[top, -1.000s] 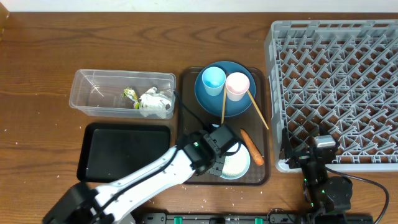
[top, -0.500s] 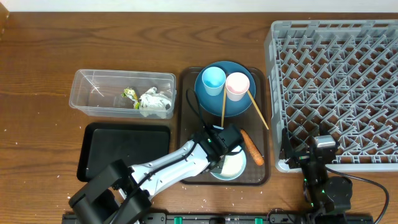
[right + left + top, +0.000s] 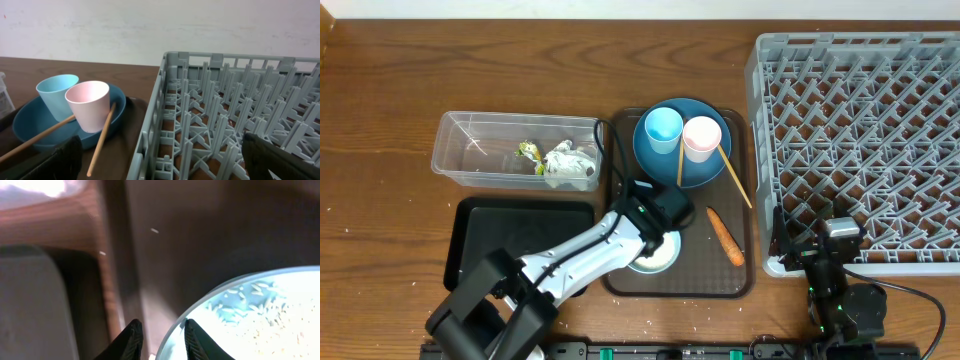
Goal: Sort waste into correct bins and load items into the dishwasher rack
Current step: 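Move the left gripper over the light-blue rice bowl and lower, then grasp the rim of the rice bowl with the left gripper, then lift the bowl left and tip the rice onto the black tray, then carry the light-blue bowl right and set it on the brown tray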
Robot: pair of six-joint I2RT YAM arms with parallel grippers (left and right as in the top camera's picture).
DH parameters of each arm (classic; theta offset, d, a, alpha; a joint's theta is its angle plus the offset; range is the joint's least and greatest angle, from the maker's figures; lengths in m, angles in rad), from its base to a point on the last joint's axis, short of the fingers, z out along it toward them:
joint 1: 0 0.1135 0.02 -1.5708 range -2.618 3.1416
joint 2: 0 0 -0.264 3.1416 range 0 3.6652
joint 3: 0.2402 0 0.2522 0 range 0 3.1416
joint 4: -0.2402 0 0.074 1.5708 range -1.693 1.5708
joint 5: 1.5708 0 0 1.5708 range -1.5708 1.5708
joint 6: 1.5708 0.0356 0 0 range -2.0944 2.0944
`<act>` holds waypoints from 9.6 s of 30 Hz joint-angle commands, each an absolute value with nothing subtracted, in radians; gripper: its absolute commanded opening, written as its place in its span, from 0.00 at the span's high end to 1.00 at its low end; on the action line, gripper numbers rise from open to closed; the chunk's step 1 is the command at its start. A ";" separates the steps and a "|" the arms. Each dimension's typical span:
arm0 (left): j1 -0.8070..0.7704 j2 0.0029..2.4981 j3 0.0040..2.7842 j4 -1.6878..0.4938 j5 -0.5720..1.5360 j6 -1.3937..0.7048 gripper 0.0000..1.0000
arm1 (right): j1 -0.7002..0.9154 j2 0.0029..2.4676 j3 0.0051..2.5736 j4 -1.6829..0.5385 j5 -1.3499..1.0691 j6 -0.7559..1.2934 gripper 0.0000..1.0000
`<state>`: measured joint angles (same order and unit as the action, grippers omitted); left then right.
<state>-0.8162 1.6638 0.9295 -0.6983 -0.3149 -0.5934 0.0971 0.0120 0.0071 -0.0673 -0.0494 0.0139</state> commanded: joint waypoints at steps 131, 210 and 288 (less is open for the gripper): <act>-0.994 1.667 0.930 -0.533 -0.151 -0.615 0.90 | 0.091 0.007 0.006 -0.071 -0.049 0.006 0.00; 0.561 1.211 0.741 -0.912 1.291 0.146 0.93 | 0.091 0.007 0.006 -0.071 -0.049 0.006 0.01; 0.688 1.316 0.877 -1.249 1.409 0.376 0.94 | 0.091 0.007 0.006 -0.071 -0.049 0.006 0.01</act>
<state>0.7113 1.3731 0.8150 -1.2354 1.4349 0.3702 0.0971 0.0120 0.0071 -0.0669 -0.0494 0.0139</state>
